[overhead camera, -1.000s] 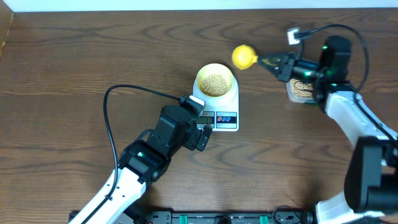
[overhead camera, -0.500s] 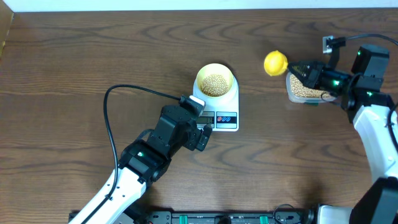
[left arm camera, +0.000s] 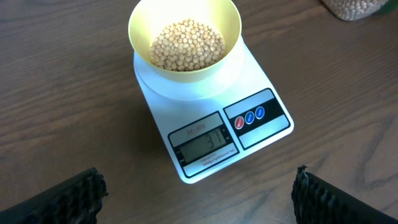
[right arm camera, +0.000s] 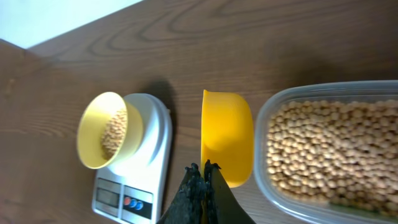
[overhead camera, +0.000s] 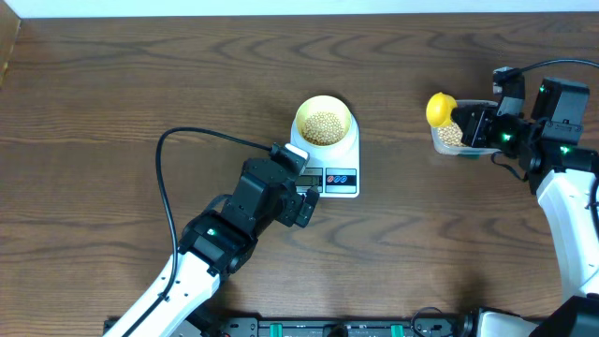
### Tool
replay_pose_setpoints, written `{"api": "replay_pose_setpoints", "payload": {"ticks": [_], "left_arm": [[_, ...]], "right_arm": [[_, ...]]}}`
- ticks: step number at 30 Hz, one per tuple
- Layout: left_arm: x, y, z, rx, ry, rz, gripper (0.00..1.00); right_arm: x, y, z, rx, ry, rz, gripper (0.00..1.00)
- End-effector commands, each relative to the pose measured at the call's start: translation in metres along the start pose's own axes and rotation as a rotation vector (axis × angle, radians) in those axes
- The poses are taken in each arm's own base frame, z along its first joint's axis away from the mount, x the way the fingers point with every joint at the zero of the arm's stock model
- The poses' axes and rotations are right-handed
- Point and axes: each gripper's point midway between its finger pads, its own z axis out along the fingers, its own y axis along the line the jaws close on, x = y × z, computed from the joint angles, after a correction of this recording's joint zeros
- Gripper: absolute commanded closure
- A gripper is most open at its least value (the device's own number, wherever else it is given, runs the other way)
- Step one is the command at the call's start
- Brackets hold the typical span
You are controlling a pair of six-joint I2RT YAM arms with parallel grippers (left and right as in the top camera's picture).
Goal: Scoop item into bowl and weigh 50g on scale
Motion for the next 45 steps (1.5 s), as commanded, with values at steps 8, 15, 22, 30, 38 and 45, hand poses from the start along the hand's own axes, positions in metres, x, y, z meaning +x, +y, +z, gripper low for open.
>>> {"api": "replay_pose_setpoints", "payload": {"ticks": [8, 15, 22, 30, 38, 45], "left_arm": [[-0.001, 0.003, 0.000, -0.015, -0.004, -0.019, 0.02], [-0.001, 0.003, 0.000, -0.015, -0.004, -0.019, 0.02], [-0.001, 0.003, 0.000, -0.015, -0.004, -0.019, 0.02], [-0.001, 0.003, 0.000, -0.015, -0.004, -0.019, 0.02], [-0.001, 0.003, 0.000, -0.015, -0.004, -0.019, 0.02], [-0.001, 0.003, 0.000, -0.015, -0.004, -0.019, 0.02]], "right_arm": [[0.000, -0.016, -0.005, 0.105, -0.003, -0.086, 0.99], [0.003, -0.035, -0.008, 0.214, 0.015, -0.115, 0.99], [0.006, -0.059, -0.016, 0.358, 0.035, -0.138, 0.99], [0.009, -0.088, -0.029, 0.539, 0.072, -0.193, 0.99], [0.011, -0.092, -0.026, 0.551, 0.088, -0.205, 0.99], [0.025, -0.104, -0.007, 0.537, 0.150, -0.183, 0.99]]}}
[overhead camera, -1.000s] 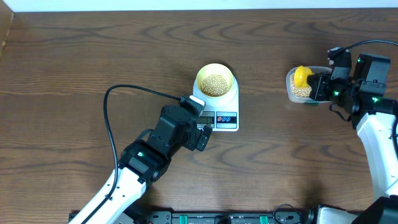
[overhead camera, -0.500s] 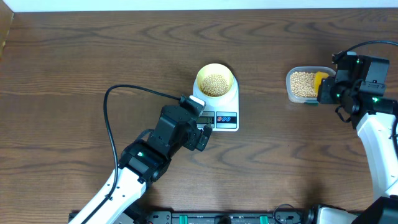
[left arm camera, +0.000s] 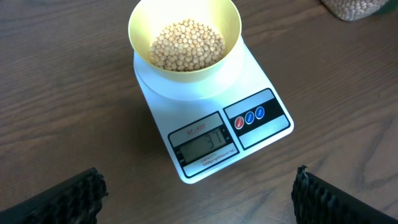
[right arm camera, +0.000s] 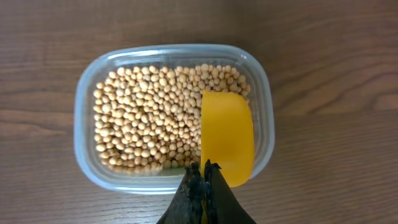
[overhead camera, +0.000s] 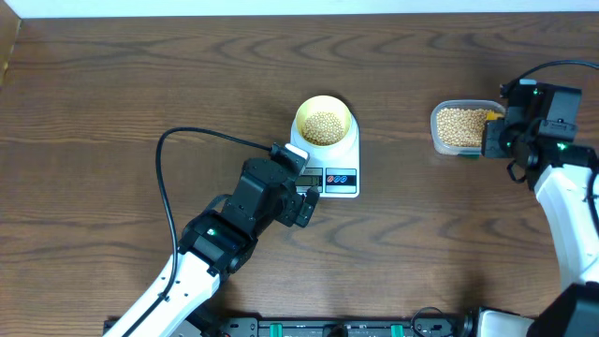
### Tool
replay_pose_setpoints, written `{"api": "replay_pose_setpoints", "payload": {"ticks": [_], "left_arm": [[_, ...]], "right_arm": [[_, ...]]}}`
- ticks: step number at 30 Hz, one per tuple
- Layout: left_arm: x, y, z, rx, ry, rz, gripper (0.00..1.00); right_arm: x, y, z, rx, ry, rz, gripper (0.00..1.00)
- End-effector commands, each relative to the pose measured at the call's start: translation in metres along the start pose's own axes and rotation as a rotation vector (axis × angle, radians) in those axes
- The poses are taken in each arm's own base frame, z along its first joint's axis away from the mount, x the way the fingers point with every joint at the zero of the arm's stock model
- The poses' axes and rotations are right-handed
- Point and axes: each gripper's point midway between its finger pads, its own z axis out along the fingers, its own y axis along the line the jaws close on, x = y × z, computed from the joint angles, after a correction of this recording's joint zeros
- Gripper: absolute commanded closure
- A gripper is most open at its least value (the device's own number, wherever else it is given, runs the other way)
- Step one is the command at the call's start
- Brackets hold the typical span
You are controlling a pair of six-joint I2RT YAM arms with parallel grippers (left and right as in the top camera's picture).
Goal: Scoop item into bowl and weigh 50g on scale
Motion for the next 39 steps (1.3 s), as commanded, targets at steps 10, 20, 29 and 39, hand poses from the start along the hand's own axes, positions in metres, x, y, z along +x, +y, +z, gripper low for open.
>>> {"api": "replay_pose_setpoints", "payload": {"ticks": [10, 20, 29, 39], "left_arm": [[-0.001, 0.003, 0.000, -0.015, -0.004, -0.019, 0.02], [-0.001, 0.003, 0.000, -0.015, -0.004, -0.019, 0.02], [-0.001, 0.003, 0.000, -0.015, -0.004, -0.019, 0.02], [-0.001, 0.003, 0.000, -0.015, -0.004, -0.019, 0.02]], "right_arm": [[0.013, 0.000, 0.030, -0.011, 0.064, -0.009, 0.99], [0.013, 0.025, 0.032, -0.162, 0.060, 0.016, 0.99], [0.013, 0.045, 0.027, -0.277, 0.063, 0.074, 0.99], [0.012, 0.048, 0.027, -0.291, 0.073, 0.162, 0.99]]}}
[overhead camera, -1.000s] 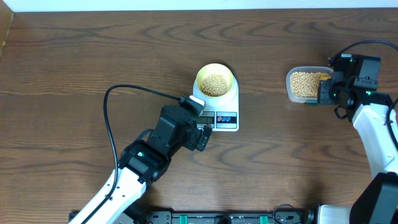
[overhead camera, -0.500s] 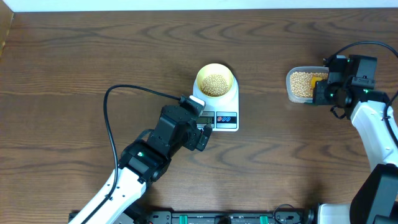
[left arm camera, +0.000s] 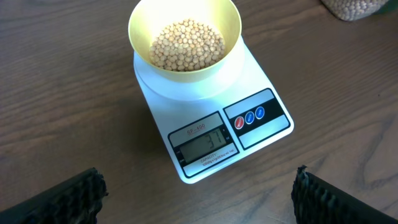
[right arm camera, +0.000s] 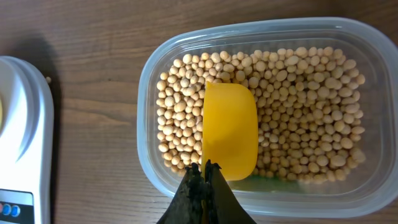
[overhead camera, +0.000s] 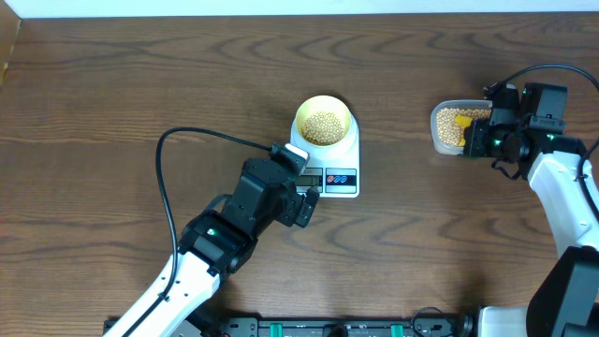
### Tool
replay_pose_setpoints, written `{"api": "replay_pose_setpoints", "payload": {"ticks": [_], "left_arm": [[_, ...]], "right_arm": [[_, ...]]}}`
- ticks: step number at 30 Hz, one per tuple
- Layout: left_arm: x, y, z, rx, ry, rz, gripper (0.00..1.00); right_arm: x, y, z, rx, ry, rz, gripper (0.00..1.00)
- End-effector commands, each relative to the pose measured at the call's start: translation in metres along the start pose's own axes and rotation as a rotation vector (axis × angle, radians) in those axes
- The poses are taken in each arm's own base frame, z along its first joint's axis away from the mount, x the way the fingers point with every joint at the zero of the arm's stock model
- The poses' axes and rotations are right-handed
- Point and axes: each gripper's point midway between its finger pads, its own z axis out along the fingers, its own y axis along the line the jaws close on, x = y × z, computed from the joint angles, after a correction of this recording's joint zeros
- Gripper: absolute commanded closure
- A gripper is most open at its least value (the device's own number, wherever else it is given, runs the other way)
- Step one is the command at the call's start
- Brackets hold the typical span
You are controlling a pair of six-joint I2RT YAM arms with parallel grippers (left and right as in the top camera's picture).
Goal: Scoop item into bowl and weigh 50g on scale
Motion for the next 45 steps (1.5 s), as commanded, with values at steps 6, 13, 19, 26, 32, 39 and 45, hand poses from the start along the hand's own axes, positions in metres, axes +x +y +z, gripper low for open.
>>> {"api": "replay_pose_setpoints", "payload": {"ticks": [6, 13, 19, 26, 32, 39, 45], "left_arm": [[-0.001, 0.003, 0.000, -0.014, -0.004, -0.019, 0.02], [-0.001, 0.003, 0.000, -0.014, -0.004, -0.019, 0.02], [-0.001, 0.003, 0.000, -0.014, -0.004, -0.019, 0.02], [-0.001, 0.003, 0.000, -0.014, -0.004, -0.019, 0.02], [-0.001, 0.003, 0.000, -0.014, -0.004, -0.019, 0.02], [-0.001, 0.003, 0.000, -0.014, -0.004, -0.019, 0.02], [-0.001, 0.003, 0.000, -0.014, -0.004, -0.019, 0.02]], "right_arm": [[0.001, 0.008, 0.003, -0.055, 0.008, 0.089, 0.99], [0.006, 0.008, 0.014, -0.080, 0.032, 0.124, 0.99], [0.003, 0.005, 0.012, -0.106, 0.020, 0.159, 0.99], [0.000, -0.005, 0.005, -0.153, 0.002, 0.212, 0.99], [-0.003, -0.012, -0.003, -0.213, -0.021, 0.265, 0.99], [-0.006, -0.020, -0.012, -0.259, -0.043, 0.328, 0.99], [-0.009, -0.026, -0.020, -0.306, -0.067, 0.367, 0.99]]}}
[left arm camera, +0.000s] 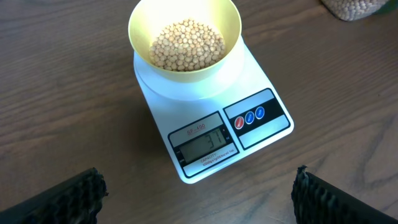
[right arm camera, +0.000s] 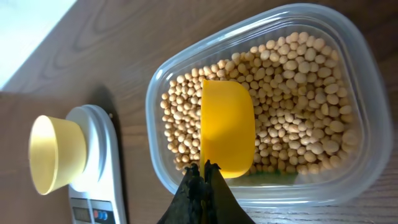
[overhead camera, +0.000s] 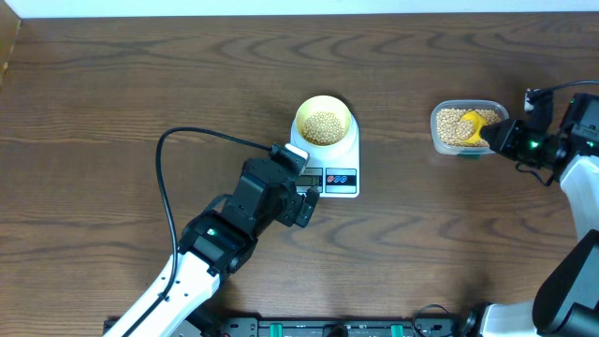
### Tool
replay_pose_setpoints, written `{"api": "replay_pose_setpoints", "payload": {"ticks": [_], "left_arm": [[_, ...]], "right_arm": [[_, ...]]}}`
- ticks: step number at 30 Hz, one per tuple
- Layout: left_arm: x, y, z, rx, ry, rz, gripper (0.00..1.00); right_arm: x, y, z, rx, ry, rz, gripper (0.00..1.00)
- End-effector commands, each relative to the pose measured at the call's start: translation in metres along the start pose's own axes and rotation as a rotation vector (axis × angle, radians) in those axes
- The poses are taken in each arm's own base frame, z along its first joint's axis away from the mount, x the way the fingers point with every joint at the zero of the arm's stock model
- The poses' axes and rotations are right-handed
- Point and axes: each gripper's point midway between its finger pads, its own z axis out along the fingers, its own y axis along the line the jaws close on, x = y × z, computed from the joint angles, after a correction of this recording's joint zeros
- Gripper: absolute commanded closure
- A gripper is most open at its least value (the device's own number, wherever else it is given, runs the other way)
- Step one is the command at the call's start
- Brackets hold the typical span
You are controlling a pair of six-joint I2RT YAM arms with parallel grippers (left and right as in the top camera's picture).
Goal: Scoop item into bowl and weigh 50g on scale
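A yellow bowl (overhead camera: pixel 324 122) part-filled with soybeans sits on the white scale (overhead camera: pixel 331 167); in the left wrist view the bowl (left arm camera: pixel 185 40) shows above the scale's display (left arm camera: pixel 206 141), which reads 31. My right gripper (right arm camera: pixel 204 171) is shut on a yellow scoop (right arm camera: pixel 227 127), whose cup lies among the soybeans in the clear tub (right arm camera: pixel 261 56). From overhead the scoop (overhead camera: pixel 472 123) sits in that tub (overhead camera: pixel 447 131) at the right. My left gripper (left arm camera: pixel 199 190) stands open just in front of the scale, holding nothing.
A black cable (overhead camera: pixel 178 140) loops from the left arm across the dark wooden table (overhead camera: pixel 140 84). The right arm (overhead camera: pixel 576 178) runs along the table's right edge. A pale wall strip lies at the far edge.
The right wrist has tilted and pulled back to the right, with the scoop still in the tub of beans. The left arm and the scale reading are unchanged.
The right gripper held the scoop beside the tub, toward the scale. Then the scoop was over the tub's near right part, then among the beans at its middle. Now it lies there with the wrist tilted. The scale has read 31 throughout.
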Motion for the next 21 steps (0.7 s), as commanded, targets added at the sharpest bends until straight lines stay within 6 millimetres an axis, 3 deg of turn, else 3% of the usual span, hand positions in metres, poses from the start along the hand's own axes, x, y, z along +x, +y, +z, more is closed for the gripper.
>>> {"api": "replay_pose_setpoints", "payload": {"ticks": [1, 21], "left_arm": [[-0.001, 0.003, 0.000, -0.014, -0.004, -0.019, 0.02], [-0.001, 0.003, 0.000, -0.014, -0.004, -0.019, 0.02]], "right_arm": [[-0.002, 0.004, -0.006, -0.083, -0.006, 0.039, 0.99], [-0.021, 0.006, -0.055, -0.357, -0.097, 0.167, 0.99]]}}
